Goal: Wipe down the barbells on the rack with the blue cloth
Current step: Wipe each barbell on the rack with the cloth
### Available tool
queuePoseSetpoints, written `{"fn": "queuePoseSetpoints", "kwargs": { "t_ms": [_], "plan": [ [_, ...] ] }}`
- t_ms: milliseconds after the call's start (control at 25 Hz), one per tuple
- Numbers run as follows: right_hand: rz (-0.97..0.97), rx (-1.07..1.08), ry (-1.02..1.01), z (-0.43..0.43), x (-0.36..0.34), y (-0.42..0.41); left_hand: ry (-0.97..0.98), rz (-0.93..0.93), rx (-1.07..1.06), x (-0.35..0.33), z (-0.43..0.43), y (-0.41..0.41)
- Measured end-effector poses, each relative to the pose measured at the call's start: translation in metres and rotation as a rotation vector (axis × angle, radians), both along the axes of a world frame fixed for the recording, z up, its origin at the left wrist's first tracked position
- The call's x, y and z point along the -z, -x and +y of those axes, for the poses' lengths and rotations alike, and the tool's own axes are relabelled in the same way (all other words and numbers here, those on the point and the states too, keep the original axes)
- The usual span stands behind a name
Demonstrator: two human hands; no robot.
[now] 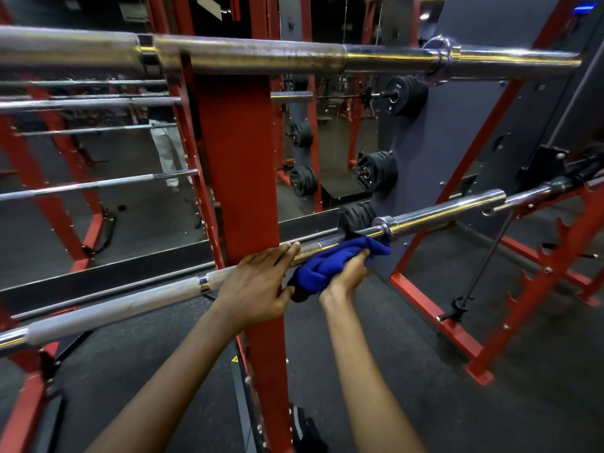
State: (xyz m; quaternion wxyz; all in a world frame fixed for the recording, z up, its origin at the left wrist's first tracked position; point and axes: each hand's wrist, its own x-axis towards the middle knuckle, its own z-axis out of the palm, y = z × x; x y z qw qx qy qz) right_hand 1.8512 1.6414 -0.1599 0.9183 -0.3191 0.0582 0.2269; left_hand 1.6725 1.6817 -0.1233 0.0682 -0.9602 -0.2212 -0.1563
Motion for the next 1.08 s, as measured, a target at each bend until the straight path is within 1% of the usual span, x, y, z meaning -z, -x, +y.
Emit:
{"fn": "queuePoseSetpoints", "kwargs": {
  "t_ms": [80, 160, 200, 280, 320, 360, 440, 480, 560, 600, 640, 680, 760, 800, 840, 920, 960, 1040, 1080],
  "plan": [
    [-0.227, 0.181, 0.326, -0.004, 0.002, 0.017, 0.01, 0.016, 0.011, -0.004, -0.001, 0.001],
    [-0.619, 0.326, 0.607, -0.007, 0.005, 0.014, 0.041, 0.043, 0.006, -0.007, -0.003, 0.002],
    [-0.819, 0.399, 0.728, -0.01, 0.004, 0.003, 0.048, 0.05, 0.001, -0.008, -0.004, 0.002],
    [-1.074, 0.499, 0.894, -0.017, -0.003, -0.033, 0.035, 0.051, -0.007, -0.008, -0.005, 0.002],
    [-1.13, 0.502, 0.949, -0.021, -0.009, -0.049, 0.021, 0.044, -0.01, -0.006, -0.005, 0.002],
    [-1.137, 0.463, 0.995, -0.024, -0.016, -0.057, 0.0, 0.037, -0.013, -0.005, -0.005, 0.001],
    [-1.17, 0.427, 1.091, -0.025, -0.018, -0.052, -0.039, 0.037, -0.035, -0.003, -0.007, -0.001],
    [-1.238, 0.428, 1.098, -0.025, -0.011, -0.045, -0.05, 0.041, -0.052, -0.003, -0.009, -0.003],
    [-1.438, 0.426, 1.028, -0.03, 0.006, -0.037, -0.059, 0.049, -0.067, -0.003, -0.012, -0.008],
    [-1.506, 0.424, 1.003, -0.034, 0.008, -0.042, -0.058, 0.052, -0.065, -0.003, -0.013, -0.011],
    [-1.523, 0.445, 0.998, -0.035, 0.006, -0.053, -0.057, 0.055, -0.06, -0.004, -0.013, -0.015],
    [-1.476, 0.46, 1.011, -0.034, 0.002, -0.062, -0.06, 0.058, -0.054, -0.006, -0.012, -0.02],
    [-1.307, 0.481, 1.006, -0.028, -0.007, -0.063, -0.069, 0.067, -0.063, -0.007, -0.013, -0.029],
    [-1.266, 0.48, 0.998, -0.024, -0.007, -0.055, -0.068, 0.067, -0.08, -0.007, -0.014, -0.032],
    [-1.281, 0.468, 0.978, -0.023, -0.003, -0.047, -0.074, 0.066, -0.1, -0.006, -0.015, -0.035],
    [-1.377, 0.454, 0.939, -0.029, 0.008, -0.043, -0.119, 0.048, -0.125, -0.001, -0.016, -0.035],
    [-1.382, 0.459, 0.938, -0.031, 0.008, -0.047, -0.14, 0.042, -0.128, 0.001, -0.015, -0.033],
    [-1.27, 0.461, 0.97, -0.032, 0.001, -0.054, -0.138, 0.038, -0.118, 0.003, -0.014, -0.032],
    [-1.204, 0.455, 0.942, -0.031, -0.003, -0.055, -0.123, 0.032, -0.118, 0.002, -0.015, -0.033]
  ]
}}
